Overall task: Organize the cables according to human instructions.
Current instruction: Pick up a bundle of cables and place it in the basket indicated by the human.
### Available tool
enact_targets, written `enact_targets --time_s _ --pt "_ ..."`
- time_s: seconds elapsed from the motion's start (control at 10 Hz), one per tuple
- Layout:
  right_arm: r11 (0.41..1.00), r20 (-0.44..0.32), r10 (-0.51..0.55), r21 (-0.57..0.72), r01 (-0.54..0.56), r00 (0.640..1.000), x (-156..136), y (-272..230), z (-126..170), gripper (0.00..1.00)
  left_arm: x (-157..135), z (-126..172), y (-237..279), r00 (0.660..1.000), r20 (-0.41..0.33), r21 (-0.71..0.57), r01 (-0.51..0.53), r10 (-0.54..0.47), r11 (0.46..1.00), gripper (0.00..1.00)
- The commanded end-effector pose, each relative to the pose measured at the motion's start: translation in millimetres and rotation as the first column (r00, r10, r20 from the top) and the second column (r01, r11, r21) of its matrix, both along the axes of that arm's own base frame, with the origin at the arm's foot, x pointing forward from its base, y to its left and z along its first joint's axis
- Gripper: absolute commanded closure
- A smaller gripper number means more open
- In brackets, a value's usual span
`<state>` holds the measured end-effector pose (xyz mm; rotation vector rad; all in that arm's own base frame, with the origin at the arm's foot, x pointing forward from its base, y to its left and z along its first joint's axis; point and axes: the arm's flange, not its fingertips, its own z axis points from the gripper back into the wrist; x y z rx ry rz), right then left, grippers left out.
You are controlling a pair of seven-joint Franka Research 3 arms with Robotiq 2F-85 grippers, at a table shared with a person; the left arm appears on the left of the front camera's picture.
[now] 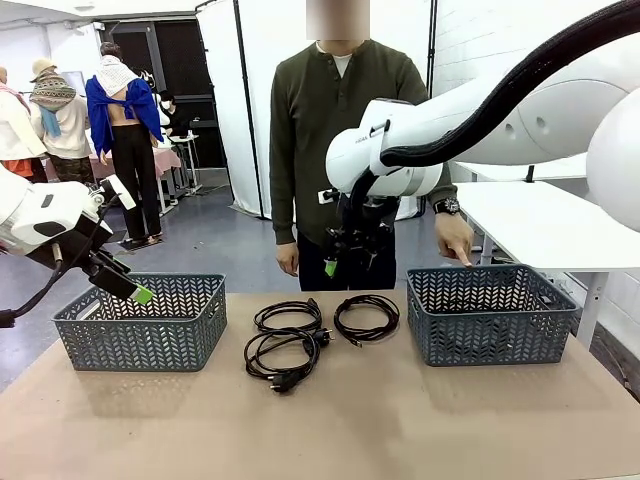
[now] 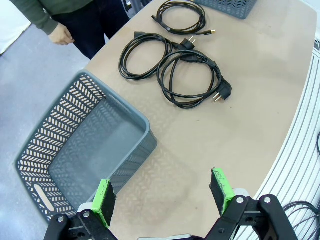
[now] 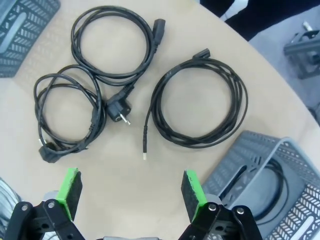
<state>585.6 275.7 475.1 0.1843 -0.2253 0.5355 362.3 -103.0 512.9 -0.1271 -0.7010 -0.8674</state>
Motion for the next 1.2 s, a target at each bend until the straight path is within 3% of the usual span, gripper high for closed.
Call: enact_targets --time_s 0.0,0.4,0.7,1.1 --pt "1.000 0.007 0.002 0.003 -0.002 1.000 -6 -6 4 0.00 1 0 1 1.000 -0.001 -0.004 -0.003 0.003 1.000 0.00" --pt "1.000 0.010 -0.001 0.003 0.001 1.000 -1 -1 7 0.00 1 0 1 1.000 -0.001 -0.004 -0.003 0.003 1.000 0.00" --pt "0.957 -0.047 -0.291 -0.029 0.290 0.955 13 14 -17 0.00 1 0 1 1.000 -0.001 -0.004 -0.003 0.003 1.000 0.00" --pt "0.881 -0.006 -0.470 -0.058 0.469 0.883 36 27 -54 0.00 1 0 1 1.000 -0.001 -0.004 -0.003 0.003 1.000 0.00"
